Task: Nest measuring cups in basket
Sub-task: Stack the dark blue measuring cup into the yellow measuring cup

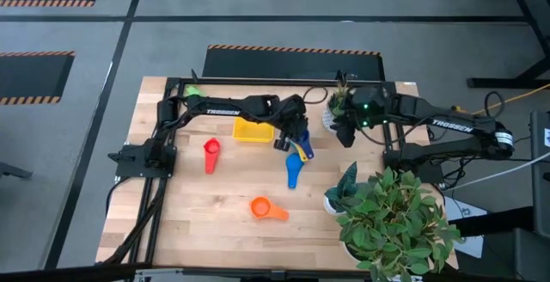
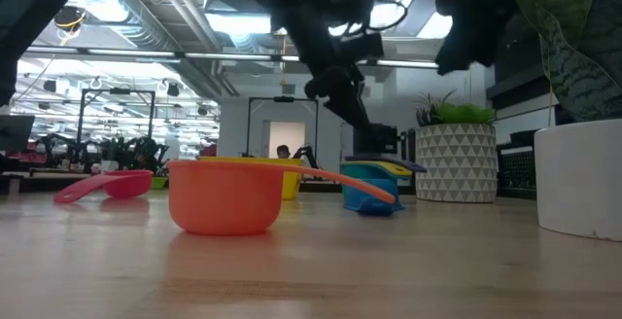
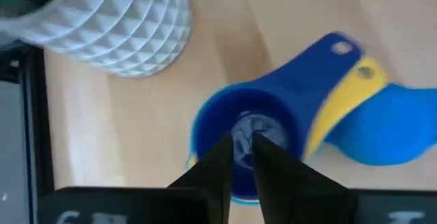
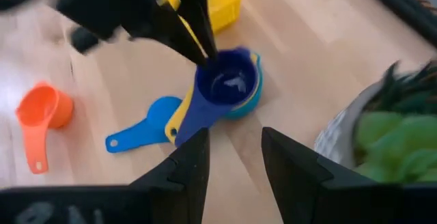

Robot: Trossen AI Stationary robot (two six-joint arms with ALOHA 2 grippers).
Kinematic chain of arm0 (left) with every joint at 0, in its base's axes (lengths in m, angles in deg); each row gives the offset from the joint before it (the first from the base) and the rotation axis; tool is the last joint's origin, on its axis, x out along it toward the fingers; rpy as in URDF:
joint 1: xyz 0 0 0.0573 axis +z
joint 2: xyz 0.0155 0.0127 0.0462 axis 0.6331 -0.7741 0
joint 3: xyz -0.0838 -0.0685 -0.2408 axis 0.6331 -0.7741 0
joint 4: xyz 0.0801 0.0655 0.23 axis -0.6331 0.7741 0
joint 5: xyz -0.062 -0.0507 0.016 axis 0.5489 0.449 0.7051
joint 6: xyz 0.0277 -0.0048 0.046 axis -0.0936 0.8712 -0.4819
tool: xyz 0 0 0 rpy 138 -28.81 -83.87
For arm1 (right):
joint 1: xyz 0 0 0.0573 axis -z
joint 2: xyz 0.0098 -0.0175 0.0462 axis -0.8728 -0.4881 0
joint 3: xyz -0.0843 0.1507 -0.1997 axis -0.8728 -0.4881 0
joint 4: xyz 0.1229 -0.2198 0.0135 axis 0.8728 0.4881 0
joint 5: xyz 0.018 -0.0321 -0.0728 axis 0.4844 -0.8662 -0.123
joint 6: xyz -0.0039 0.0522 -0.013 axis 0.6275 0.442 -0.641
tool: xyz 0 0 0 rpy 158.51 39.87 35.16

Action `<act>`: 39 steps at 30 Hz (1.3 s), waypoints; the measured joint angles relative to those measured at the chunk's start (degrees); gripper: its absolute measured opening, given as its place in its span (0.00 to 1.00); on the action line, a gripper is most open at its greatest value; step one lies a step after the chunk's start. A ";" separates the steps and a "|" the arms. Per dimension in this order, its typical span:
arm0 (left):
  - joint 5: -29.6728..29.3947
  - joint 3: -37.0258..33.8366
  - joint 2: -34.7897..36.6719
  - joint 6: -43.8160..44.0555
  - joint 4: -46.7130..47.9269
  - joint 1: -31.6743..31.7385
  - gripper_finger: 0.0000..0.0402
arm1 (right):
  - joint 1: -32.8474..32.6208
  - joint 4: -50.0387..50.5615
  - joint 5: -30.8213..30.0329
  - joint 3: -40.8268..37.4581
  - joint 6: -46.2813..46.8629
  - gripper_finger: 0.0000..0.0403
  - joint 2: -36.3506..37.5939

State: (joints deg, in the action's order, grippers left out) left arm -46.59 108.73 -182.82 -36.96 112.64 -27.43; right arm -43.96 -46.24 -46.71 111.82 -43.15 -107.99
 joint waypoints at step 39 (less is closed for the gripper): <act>-0.26 0.00 5.67 23.75 23.20 -23.91 0.01 | -8.20 -41.21 -5.54 -32.06 6.15 0.34 -0.54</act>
State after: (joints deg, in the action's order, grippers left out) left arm -46.85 108.73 -177.15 -13.21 135.84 -51.34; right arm -52.16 -87.46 -52.26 79.76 -36.99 -108.54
